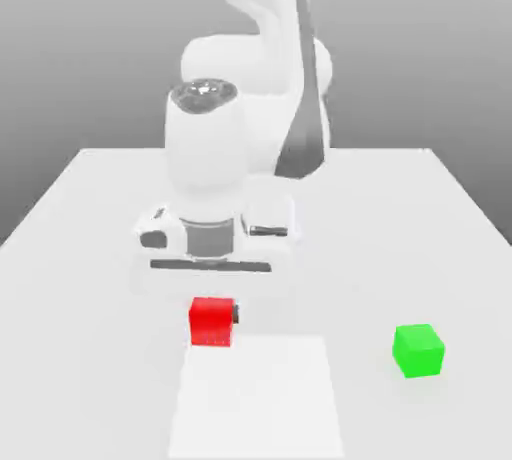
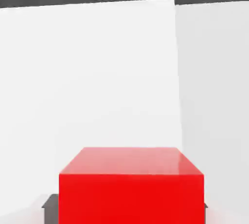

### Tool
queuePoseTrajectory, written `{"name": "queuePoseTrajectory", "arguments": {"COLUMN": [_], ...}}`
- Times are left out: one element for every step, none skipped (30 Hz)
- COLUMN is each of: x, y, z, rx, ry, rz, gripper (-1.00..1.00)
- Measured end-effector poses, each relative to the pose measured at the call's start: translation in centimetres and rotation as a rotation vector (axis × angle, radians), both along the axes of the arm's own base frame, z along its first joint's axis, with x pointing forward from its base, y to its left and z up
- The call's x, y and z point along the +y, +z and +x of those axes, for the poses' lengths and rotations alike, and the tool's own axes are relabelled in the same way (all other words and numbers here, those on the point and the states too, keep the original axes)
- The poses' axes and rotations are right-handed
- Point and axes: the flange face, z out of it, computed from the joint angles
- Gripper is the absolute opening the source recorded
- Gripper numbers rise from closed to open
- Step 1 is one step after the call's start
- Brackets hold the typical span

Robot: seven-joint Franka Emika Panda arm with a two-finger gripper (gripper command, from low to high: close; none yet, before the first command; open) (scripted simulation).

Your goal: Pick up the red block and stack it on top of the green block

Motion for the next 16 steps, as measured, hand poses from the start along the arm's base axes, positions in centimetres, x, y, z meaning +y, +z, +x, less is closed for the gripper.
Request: {"name": "queuePoseTrajectory", "arguments": {"x": [3.0,5.8,8.5,11.2,13.8,16.4,17.4,17.8,18.0,17.7,17.7,17.6,17.6,17.6,17.6,17.6], "y": [0.4,0.7,1.1,1.4,1.7,2.1,1.7,1.0,0.1,-1.0,-2.1,-3.2,-3.9,-3.9,-3.9,-3.9], "z": [-0.1,-0.4,-0.9,-1.7,-2.6,-3.7,-4.1,-4.1,-4.2,-3.9,-3.9,-3.9,-4.0,-4.0,-4.0,-4.0], "rx": [0.0,0.0,0.0,0.001,0.001,0.001,0.001,0.001,0.0,0.0,0.0,0.0,0.0,0.0,0.0,0.0], "ry": [0.11,0.213,0.313,0.413,0.513,0.613,0.653,0.67,0.68,0.672,0.672,0.672,0.672,0.672,0.672,0.672], "rz": [0.0,0.0,0.0,-0.001,-0.001,-0.001,-0.001,-0.002,-0.002,-0.002,-0.002,-0.002,-0.002,-0.002,-0.002,-0.002], "gripper": [-1.0,-1.0,-1.0,-1.0,-1.0,-1.0,-1.0,-1.0,-1.0,-1.0,-1.0,-1.0,1.0,1.0,1.0,1.0]}}
